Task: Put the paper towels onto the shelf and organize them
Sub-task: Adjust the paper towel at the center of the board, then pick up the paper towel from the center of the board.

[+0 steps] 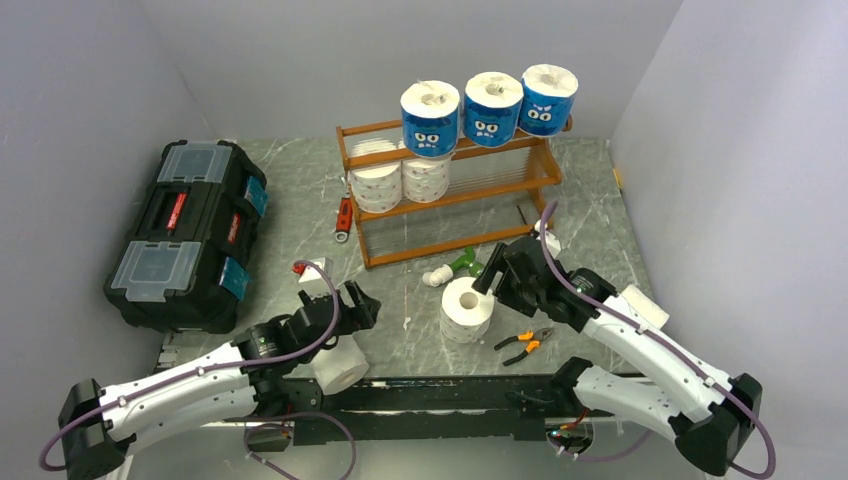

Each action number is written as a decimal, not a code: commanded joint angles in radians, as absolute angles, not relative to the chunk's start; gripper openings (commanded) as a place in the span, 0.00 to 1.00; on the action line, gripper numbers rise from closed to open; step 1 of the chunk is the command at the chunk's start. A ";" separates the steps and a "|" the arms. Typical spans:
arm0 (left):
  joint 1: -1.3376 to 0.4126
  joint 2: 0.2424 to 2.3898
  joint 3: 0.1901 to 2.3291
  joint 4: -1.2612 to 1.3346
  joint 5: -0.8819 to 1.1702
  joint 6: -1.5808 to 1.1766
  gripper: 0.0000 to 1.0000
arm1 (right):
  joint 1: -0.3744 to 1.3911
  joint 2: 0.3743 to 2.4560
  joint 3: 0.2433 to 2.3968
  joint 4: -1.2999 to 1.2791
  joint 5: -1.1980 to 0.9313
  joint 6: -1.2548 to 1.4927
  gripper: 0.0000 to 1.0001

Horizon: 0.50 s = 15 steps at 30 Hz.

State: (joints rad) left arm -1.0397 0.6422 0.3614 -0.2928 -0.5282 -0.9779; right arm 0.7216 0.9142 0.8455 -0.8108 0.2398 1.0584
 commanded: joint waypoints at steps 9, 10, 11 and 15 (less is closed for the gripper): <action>-1.040 0.667 0.355 -0.313 -0.512 -1.015 0.88 | 0.721 0.895 0.754 -0.780 0.147 1.142 0.69; -1.040 0.674 0.360 -0.316 -0.514 -1.017 0.88 | 0.723 0.901 0.746 -0.777 0.150 1.144 0.68; -1.041 0.681 0.364 -0.319 -0.515 -1.016 0.89 | 0.723 0.906 0.739 -0.774 0.151 1.141 0.67; -1.040 0.690 0.369 -0.323 -0.514 -1.015 0.89 | 0.720 0.918 0.726 -0.753 0.158 1.127 0.63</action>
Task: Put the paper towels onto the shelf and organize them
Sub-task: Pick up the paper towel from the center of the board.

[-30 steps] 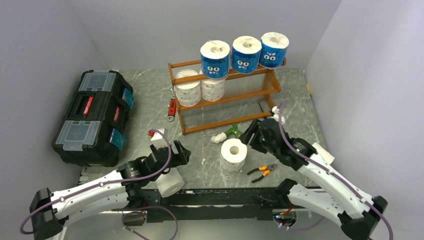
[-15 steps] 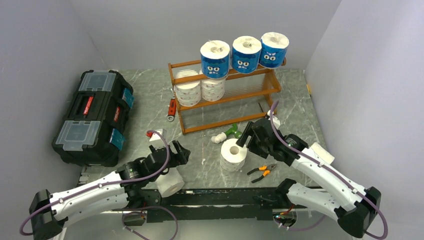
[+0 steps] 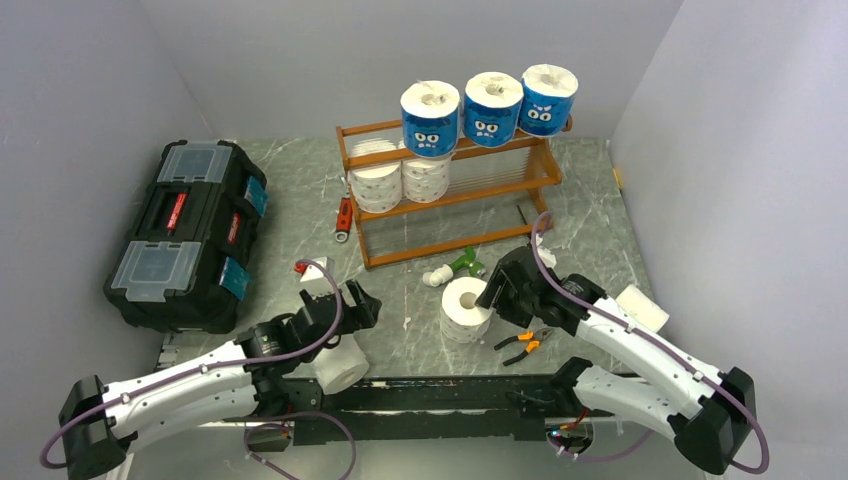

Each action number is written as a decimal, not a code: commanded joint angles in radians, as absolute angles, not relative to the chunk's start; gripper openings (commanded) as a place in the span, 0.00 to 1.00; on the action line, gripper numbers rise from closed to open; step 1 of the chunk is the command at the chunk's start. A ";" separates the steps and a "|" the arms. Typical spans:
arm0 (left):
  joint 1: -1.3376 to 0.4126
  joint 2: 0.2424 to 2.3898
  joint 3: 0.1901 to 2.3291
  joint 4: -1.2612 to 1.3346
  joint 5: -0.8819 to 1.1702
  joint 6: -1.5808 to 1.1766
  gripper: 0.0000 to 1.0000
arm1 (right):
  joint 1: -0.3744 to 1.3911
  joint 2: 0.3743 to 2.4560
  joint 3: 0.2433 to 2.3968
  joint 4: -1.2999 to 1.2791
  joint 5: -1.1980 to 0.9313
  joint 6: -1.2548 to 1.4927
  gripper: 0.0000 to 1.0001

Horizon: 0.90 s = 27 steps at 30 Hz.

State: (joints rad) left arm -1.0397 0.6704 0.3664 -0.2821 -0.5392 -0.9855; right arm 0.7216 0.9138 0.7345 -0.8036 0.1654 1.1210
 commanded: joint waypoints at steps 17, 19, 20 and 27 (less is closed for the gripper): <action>-1.040 0.693 0.366 -0.320 -0.516 -1.018 0.89 | 0.720 0.942 0.744 -0.742 0.164 1.108 0.38; -1.040 0.693 0.366 -0.320 -0.516 -1.019 0.89 | 0.721 0.930 0.778 -0.764 0.167 1.101 0.33; -1.040 0.693 0.368 -0.321 -0.516 -1.019 0.89 | 0.721 0.925 0.810 -0.775 0.166 1.094 0.31; -1.040 0.699 0.367 -0.318 -0.512 -1.017 0.89 | 0.717 0.999 1.155 -0.962 0.285 1.002 0.26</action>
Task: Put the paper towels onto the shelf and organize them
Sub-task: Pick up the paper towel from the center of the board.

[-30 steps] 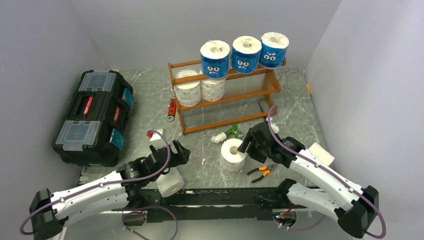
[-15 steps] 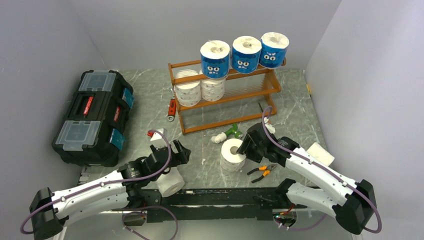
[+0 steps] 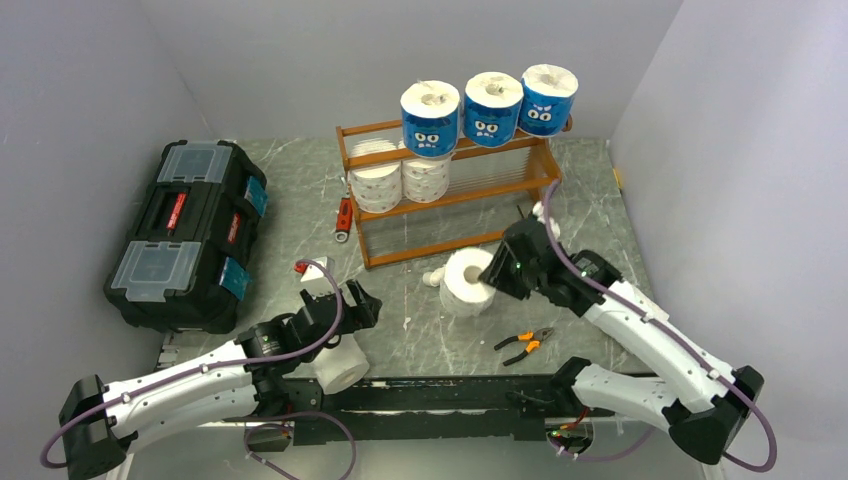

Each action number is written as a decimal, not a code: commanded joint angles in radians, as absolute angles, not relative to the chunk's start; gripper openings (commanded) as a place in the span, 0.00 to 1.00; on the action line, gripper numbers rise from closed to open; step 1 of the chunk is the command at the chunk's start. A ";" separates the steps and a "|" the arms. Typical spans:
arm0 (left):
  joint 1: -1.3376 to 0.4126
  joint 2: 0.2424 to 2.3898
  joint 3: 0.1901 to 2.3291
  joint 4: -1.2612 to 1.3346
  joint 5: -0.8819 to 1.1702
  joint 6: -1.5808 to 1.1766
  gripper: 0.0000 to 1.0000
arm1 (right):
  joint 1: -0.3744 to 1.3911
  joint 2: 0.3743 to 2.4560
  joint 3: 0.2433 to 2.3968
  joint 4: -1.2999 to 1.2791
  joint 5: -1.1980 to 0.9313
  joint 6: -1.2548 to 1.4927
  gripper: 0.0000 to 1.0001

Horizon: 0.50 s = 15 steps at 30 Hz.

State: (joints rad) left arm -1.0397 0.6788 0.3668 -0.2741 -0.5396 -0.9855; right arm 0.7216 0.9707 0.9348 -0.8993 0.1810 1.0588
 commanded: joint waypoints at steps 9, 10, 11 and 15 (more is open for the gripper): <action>-1.040 0.672 0.380 -0.360 -0.526 -1.019 0.88 | 0.502 1.216 1.377 -0.966 0.180 1.006 0.18; -1.040 0.662 0.377 -0.366 -0.530 -1.020 0.88 | 0.495 1.243 1.406 -0.976 0.193 1.010 0.18; -1.040 0.651 0.374 -0.371 -0.534 -1.023 0.88 | 0.484 1.268 1.437 -0.987 0.202 1.015 0.17; -1.040 0.624 0.368 -0.395 -0.547 -1.027 0.88 | 0.461 1.324 1.515 -0.969 0.195 1.021 0.14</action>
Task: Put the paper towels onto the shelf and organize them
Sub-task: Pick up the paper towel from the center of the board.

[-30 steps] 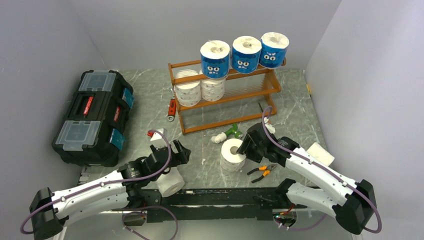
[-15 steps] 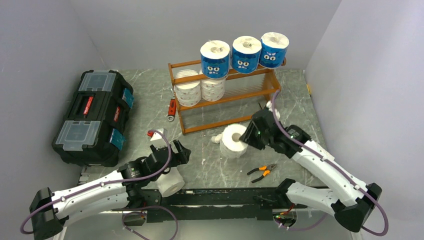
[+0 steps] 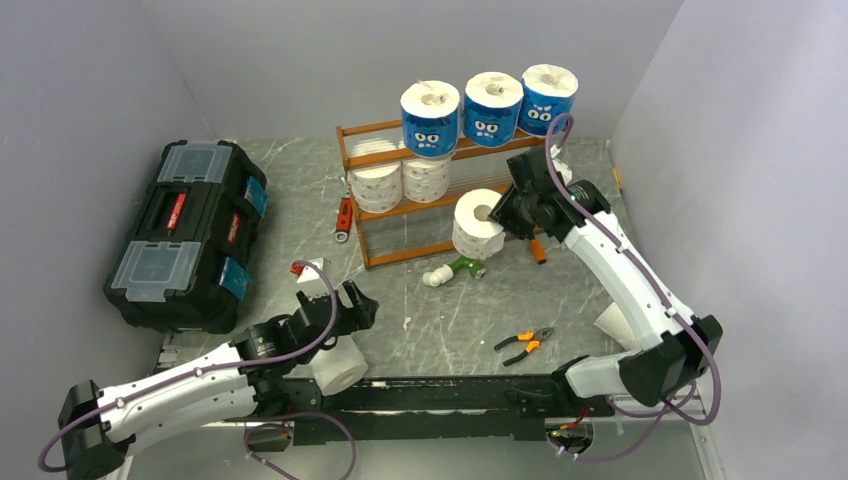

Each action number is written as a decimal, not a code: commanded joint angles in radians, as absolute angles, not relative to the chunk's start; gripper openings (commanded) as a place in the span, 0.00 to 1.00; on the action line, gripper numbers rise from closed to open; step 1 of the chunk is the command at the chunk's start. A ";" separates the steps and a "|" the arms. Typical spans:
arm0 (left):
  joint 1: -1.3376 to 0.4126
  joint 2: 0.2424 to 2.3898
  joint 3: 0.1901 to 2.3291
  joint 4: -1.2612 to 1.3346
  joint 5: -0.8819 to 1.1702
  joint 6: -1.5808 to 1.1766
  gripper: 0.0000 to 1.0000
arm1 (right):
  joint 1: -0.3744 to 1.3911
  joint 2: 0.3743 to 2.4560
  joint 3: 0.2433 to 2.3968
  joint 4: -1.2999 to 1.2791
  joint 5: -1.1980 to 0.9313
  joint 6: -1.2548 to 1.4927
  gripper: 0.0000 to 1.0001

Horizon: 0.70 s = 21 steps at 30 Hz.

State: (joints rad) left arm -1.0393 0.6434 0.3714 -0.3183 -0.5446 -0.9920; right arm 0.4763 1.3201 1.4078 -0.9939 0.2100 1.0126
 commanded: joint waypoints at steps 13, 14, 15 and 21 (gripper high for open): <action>-1.040 0.611 0.372 -0.414 -0.573 -1.022 0.88 | 0.432 1.441 1.667 -0.946 0.221 1.013 0.11; -1.040 0.612 0.373 -0.414 -0.573 -1.022 0.88 | 0.427 1.451 1.676 -0.946 0.219 1.011 0.10; -1.040 0.613 0.372 -0.415 -0.574 -1.021 0.88 | 0.423 1.461 1.685 -0.948 0.215 1.012 0.10; -1.040 0.606 0.369 -0.428 -0.580 -1.027 0.88 | 0.402 1.498 1.708 -0.927 0.208 1.015 0.08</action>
